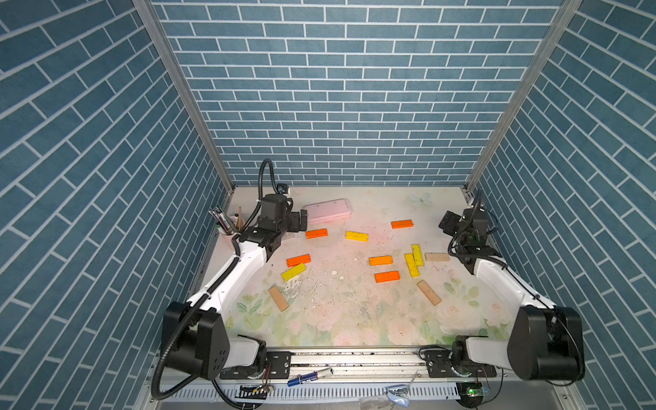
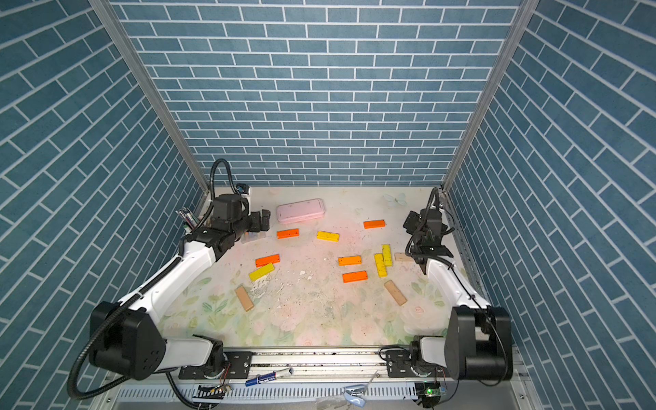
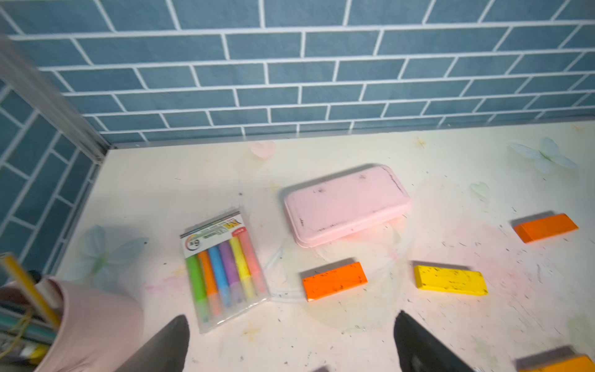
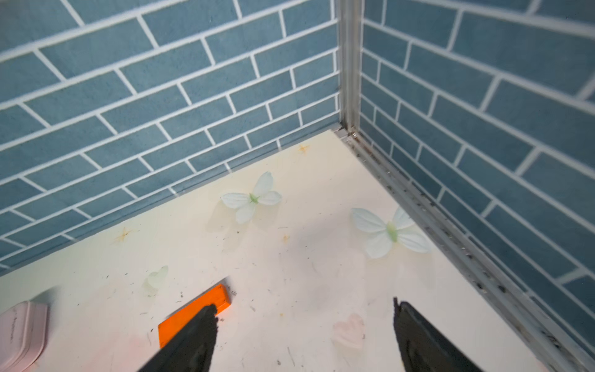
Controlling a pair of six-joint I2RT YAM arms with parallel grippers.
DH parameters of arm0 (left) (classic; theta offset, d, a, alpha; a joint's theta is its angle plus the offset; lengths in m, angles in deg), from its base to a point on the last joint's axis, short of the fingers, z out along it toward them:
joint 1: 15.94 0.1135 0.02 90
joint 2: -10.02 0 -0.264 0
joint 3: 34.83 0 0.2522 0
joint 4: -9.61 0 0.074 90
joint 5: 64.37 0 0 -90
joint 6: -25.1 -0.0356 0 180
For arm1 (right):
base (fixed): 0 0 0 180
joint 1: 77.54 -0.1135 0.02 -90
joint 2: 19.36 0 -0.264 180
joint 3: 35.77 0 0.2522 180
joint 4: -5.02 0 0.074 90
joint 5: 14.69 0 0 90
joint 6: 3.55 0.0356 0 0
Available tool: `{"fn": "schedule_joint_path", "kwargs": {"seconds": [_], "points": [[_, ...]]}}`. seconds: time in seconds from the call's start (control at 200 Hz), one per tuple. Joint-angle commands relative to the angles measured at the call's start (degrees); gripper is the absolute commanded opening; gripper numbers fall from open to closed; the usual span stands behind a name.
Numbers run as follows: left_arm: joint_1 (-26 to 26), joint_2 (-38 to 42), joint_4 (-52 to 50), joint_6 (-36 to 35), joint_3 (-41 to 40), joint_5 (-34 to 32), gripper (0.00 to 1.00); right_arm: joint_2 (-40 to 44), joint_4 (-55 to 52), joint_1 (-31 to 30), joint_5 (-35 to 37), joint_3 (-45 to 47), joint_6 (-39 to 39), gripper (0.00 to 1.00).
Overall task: Assemble the number 6 with building blocks
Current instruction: Adjust the building block at the center of the board.
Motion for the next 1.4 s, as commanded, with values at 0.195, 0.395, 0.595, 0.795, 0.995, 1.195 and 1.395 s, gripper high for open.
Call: {"fn": "schedule_joint_path", "kwargs": {"seconds": [0.195,0.395,0.595,0.795,0.995,1.195,1.395], "points": [[-2.4,-1.5,-10.9,0.9,3.0,8.3,0.99,-18.2,-24.5,-4.4,-10.2,-19.0,3.1,0.83],[-3.0,-1.9,-11.2,1.6,3.3,9.2,0.99,-25.4,-25.9,-6.3,-10.8,-24.4,11.6,0.79],[-4.4,-3.2,-11.6,2.1,3.8,10.0,0.99,-31.9,-27.6,-7.6,-10.2,-30.9,24.2,0.73],[-5.4,-3.1,-11.3,2.2,3.6,10.3,0.99,-37.4,-30.3,-8.3,-10.4,-36.4,35.5,0.60],[-6.3,-3.3,-11.0,2.2,3.2,9.4,0.99,-42.3,-32.1,-9.2,-10.7,-41.7,41.6,0.57],[-7.1,-3.4,-10.9,1.9,3.0,9.0,0.99,-47.3,-36.1,-9.3,-11.6,-47.1,45.4,0.57],[-7.4,-3.2,-10.9,1.8,3.1,8.9,0.99,-52.6,-41.2,-9.5,-12.5,-52.4,46.8,0.57]]}}
